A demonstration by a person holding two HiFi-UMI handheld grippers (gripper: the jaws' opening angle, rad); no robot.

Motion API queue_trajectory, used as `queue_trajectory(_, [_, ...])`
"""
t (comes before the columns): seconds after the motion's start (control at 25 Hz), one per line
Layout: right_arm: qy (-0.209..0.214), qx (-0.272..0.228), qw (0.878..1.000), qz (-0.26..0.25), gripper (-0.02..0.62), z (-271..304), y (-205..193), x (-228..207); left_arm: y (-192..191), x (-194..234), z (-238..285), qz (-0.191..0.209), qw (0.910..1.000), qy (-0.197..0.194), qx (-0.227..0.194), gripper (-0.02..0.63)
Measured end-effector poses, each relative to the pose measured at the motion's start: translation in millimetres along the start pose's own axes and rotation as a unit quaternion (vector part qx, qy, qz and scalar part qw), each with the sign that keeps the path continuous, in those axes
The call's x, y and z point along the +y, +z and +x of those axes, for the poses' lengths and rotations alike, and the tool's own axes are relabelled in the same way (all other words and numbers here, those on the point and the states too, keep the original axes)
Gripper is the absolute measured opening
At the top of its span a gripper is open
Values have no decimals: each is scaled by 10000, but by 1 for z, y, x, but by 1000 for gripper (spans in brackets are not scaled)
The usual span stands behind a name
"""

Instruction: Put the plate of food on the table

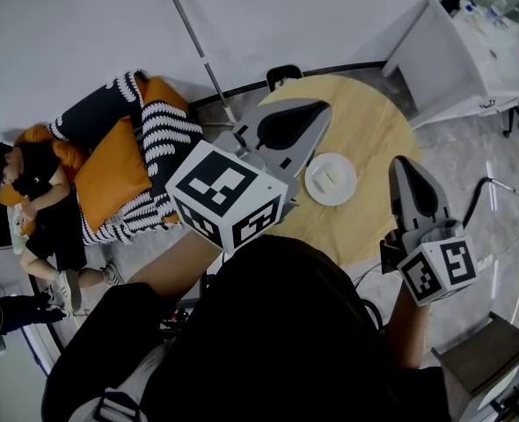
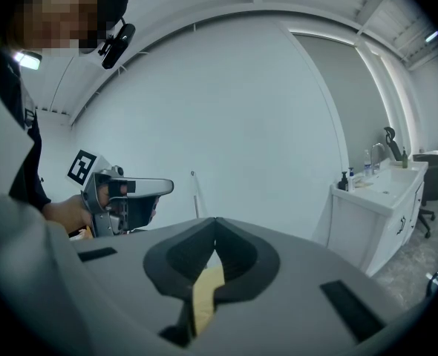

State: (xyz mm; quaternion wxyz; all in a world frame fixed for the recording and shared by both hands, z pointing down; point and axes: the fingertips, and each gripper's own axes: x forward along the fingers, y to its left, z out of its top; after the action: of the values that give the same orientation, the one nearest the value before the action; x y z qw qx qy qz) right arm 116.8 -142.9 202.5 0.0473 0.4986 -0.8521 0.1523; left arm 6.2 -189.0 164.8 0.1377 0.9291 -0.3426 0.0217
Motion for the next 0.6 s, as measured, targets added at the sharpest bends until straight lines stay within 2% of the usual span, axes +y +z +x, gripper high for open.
queue_trajectory(0.6, [-6, -3, 10000, -11, 8, -2, -9, 4, -12, -1, -5, -21, 10000, -19, 21, 6])
